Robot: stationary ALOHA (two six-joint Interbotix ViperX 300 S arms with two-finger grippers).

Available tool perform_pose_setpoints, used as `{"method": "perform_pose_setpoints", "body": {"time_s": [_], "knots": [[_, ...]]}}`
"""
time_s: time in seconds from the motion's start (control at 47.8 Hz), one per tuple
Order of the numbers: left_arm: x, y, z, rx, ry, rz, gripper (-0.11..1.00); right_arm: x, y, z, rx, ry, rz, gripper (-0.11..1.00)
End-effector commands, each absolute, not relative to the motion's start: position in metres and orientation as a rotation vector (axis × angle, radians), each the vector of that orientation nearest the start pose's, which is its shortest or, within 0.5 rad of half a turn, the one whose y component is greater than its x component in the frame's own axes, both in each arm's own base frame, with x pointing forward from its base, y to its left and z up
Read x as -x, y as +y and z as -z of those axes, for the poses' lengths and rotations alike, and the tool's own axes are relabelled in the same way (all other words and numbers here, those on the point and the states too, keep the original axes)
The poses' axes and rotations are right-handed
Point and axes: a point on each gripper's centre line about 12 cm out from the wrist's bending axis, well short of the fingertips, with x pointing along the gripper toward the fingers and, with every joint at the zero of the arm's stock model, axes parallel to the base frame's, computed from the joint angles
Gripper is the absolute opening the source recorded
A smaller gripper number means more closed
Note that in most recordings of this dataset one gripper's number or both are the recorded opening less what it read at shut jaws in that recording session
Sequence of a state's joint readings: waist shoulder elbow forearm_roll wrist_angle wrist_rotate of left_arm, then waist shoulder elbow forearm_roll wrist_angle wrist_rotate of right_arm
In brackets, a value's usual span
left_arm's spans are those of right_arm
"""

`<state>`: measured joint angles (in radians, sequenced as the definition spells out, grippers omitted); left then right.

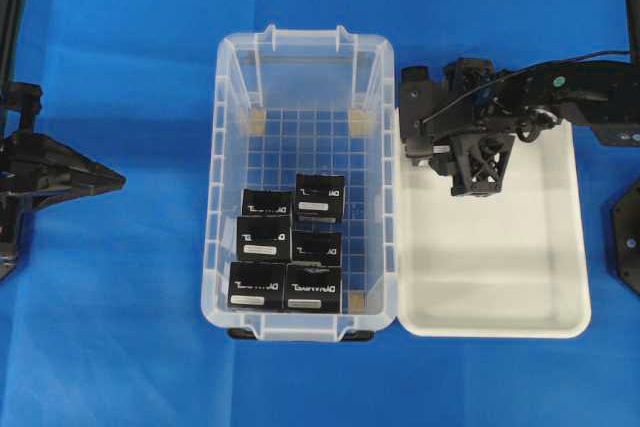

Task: Pick the box from inside the plastic case
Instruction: 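Lower the box into the white tray and open the right gripper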

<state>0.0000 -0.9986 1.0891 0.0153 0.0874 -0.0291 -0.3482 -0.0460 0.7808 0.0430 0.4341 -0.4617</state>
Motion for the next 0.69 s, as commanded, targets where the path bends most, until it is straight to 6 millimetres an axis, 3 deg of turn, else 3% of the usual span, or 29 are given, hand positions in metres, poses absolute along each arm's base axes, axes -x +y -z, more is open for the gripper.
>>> {"method": "perform_pose_setpoints", "body": {"time_s": [0.0, 0.334, 0.502, 0.669], "knots": [[-0.197, 0.001, -0.303, 0.011, 0.15, -0.005, -0.07, -0.3, -0.106, -0.12, 0.147, 1.18, 0.049, 0.63], [-0.197, 0.002, -0.303, 0.01, 0.149, -0.011, -0.07, -0.3, -0.107, -0.118, 0.086, 1.186, 0.085, 0.64], [-0.197, 0.002, -0.303, 0.01, 0.149, -0.01, -0.07, -0.303, -0.108, -0.121, 0.083, 1.155, 0.103, 0.98], [-0.197, 0.001, -0.303, 0.016, 0.149, -0.009, -0.07, -0.307, -0.11, -0.135, 0.089, 1.098, 0.123, 0.98]]}}
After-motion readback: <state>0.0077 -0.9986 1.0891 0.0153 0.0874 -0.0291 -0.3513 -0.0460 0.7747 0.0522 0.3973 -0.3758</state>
